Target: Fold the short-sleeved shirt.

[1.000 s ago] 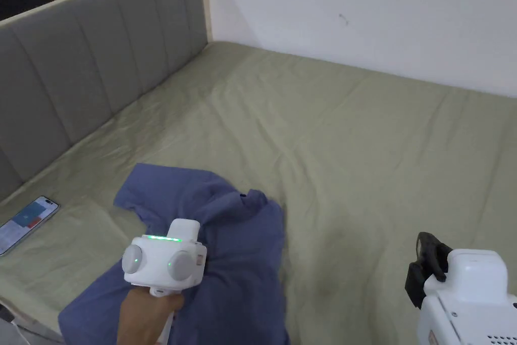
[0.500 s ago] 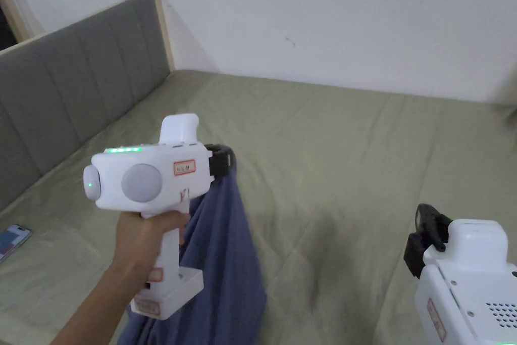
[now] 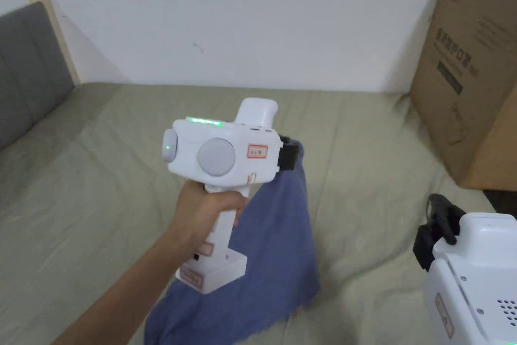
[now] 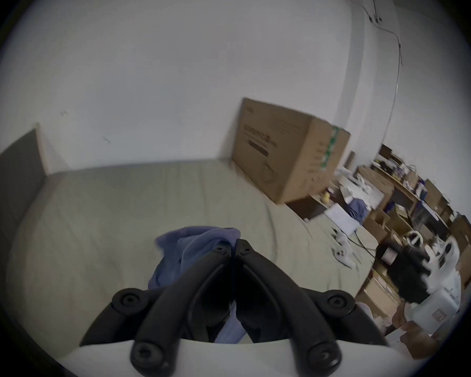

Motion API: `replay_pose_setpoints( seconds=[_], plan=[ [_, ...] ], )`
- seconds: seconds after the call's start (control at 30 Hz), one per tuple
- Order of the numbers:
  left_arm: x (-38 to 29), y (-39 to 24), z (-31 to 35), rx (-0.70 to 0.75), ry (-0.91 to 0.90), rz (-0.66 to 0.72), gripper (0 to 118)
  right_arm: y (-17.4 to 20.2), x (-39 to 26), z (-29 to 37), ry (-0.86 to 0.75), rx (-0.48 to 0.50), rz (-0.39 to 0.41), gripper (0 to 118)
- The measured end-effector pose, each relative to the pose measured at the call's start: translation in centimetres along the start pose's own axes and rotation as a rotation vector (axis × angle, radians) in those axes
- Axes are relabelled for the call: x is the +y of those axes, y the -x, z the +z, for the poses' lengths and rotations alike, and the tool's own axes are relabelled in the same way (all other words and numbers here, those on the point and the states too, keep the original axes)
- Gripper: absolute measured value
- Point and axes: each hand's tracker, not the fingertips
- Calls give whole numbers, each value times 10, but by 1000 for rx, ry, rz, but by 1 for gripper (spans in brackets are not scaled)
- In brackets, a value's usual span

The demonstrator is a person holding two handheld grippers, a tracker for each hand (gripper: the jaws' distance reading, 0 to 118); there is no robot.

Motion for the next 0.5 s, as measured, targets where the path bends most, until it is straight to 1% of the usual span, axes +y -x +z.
replay_pose_setpoints(
  seconds=[0.17,0.27,0.4,0.43,0.5],
  plan=[
    [-66,-14,-76,-82,152,-5,1,-26,-12,3,38,-59,9,0],
    [-107,-14,-109,-83,242,12,1,-35,-21,2,67,-78,12,0],
    [-160,-4,-148,10,407,-5,1,-38,-30,0,97,-88,11,0],
    [-171,-1,-157,38,438,-38,1,-38,-32,0,101,-88,10,0],
    [-195,4,-169,89,502,-50,1,-38,-35,-1,113,-86,5,0]
  ],
)
